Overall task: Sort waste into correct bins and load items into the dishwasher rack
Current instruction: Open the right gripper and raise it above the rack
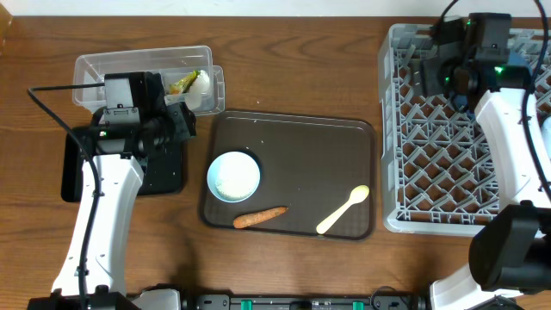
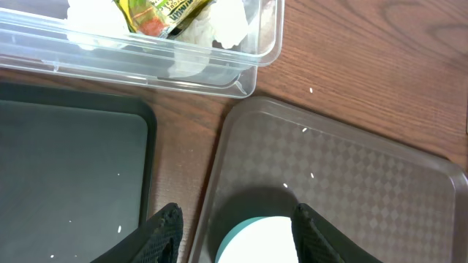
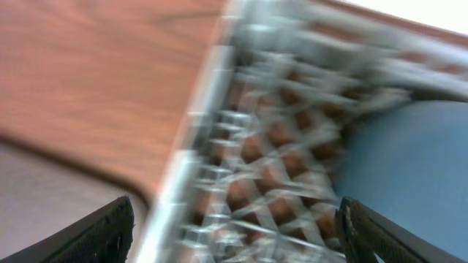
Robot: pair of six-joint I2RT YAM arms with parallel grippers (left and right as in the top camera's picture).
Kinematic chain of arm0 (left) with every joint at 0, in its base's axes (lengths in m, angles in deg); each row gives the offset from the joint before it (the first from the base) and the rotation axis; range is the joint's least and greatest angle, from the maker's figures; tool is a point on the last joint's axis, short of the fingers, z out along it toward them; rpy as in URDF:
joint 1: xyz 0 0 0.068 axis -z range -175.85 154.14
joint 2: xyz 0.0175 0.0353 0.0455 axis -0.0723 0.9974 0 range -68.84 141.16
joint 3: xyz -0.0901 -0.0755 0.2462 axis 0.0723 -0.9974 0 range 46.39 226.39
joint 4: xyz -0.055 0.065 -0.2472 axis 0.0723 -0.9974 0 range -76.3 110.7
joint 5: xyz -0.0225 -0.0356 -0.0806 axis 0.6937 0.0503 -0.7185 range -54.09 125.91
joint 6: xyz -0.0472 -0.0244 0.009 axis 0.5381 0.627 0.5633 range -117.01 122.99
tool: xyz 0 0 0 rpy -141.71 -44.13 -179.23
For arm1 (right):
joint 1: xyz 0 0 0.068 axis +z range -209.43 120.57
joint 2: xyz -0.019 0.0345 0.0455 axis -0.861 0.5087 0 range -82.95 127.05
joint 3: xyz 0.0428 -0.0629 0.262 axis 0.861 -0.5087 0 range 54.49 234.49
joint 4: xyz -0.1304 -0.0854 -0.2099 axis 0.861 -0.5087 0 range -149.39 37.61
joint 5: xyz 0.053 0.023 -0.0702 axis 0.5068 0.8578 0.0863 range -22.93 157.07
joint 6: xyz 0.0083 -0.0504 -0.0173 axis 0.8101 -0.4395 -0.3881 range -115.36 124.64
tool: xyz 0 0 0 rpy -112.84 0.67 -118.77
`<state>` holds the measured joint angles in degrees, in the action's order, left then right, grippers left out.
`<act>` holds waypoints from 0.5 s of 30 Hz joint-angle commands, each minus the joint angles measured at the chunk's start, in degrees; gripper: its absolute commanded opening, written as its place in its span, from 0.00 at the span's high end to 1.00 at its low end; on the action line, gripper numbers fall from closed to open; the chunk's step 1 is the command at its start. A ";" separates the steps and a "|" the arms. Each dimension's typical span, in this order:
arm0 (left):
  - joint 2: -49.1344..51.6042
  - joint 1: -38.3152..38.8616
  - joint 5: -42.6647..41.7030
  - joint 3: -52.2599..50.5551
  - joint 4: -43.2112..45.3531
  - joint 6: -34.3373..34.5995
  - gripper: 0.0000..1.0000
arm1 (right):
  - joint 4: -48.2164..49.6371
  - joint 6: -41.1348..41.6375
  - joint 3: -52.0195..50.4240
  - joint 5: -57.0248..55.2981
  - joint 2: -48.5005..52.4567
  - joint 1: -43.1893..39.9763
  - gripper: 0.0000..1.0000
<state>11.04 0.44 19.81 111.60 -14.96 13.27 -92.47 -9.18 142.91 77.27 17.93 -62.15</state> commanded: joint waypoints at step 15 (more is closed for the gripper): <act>1.49 4.20 6.05 -0.87 -5.16 -0.81 0.49 | -5.46 -0.59 -0.09 16.17 -0.44 14.82 0.12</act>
<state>11.45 3.83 21.40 111.60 -19.20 13.23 -98.00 -9.25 142.91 91.85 17.93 -50.21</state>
